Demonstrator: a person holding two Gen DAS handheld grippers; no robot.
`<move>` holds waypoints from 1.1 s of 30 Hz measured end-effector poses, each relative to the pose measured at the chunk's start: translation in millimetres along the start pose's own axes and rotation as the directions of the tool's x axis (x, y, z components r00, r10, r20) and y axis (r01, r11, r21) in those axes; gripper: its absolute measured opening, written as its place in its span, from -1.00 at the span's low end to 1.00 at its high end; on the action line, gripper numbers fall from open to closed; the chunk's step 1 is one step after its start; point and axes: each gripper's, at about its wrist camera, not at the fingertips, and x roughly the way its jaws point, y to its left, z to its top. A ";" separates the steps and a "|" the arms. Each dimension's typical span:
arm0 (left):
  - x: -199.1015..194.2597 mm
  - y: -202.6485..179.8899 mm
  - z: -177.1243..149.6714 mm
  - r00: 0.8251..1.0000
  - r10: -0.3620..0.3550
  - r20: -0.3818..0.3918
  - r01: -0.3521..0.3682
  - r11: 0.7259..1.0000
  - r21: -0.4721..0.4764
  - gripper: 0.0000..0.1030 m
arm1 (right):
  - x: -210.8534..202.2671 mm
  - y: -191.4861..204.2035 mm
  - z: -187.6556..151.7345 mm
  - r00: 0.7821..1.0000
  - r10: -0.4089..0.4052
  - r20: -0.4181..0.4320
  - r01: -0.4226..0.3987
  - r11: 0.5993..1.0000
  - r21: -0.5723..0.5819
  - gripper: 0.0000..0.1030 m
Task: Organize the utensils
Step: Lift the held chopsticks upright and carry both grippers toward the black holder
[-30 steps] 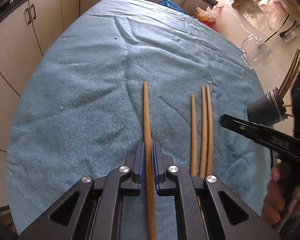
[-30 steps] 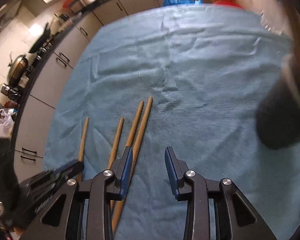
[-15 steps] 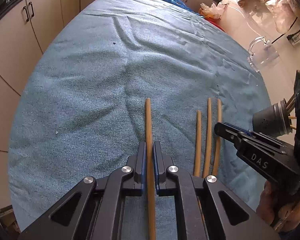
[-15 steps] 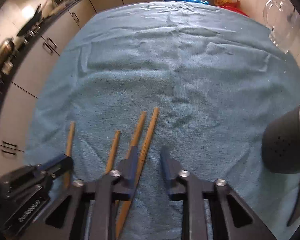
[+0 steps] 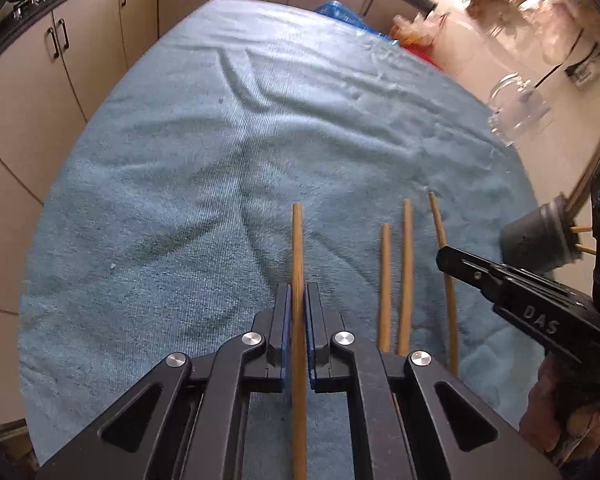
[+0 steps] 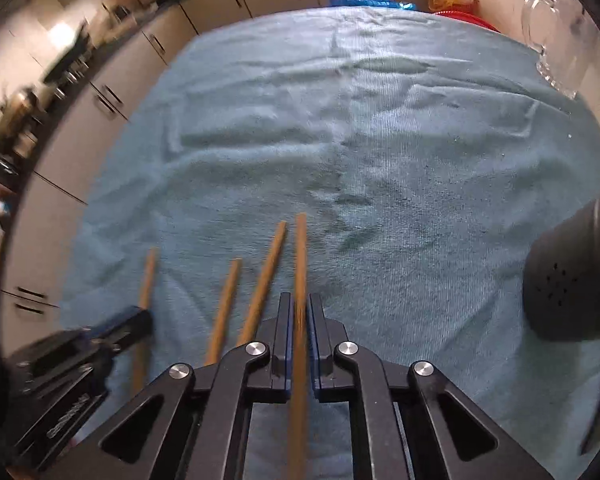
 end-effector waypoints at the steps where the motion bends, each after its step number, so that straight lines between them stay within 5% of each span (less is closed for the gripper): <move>1: -6.5 -0.7 -0.4 1.000 -0.011 0.021 0.011 1.000 -0.001 -0.88 | -10.0 -0.9 -2.6 0.999 0.013 0.032 -0.013 1.000 0.002 -0.86; 8: -71.1 -14.6 -6.2 0.974 -0.059 0.219 0.054 0.998 0.029 -0.88 | -84.3 -3.7 -25.1 0.957 0.115 0.266 -0.109 0.993 -0.037 -0.86; 13: -106.2 -23.1 -13.2 0.949 -0.090 0.303 0.080 0.996 0.043 -0.88 | -135.6 -0.6 -57.5 0.870 0.177 0.460 -0.146 0.984 -0.101 -0.86; 18: -126.6 -31.5 -17.3 0.932 -0.111 0.344 0.094 0.993 0.066 -0.88 | -159.8 -0.8 -74.7 0.819 0.202 0.536 -0.157 0.979 -0.129 -0.86; 33: -146.6 -43.7 -18.6 0.911 -0.147 0.385 0.119 0.988 0.095 -0.88 | -188.6 -19.2 -92.7 0.771 0.175 0.612 -0.149 0.984 -0.094 -0.86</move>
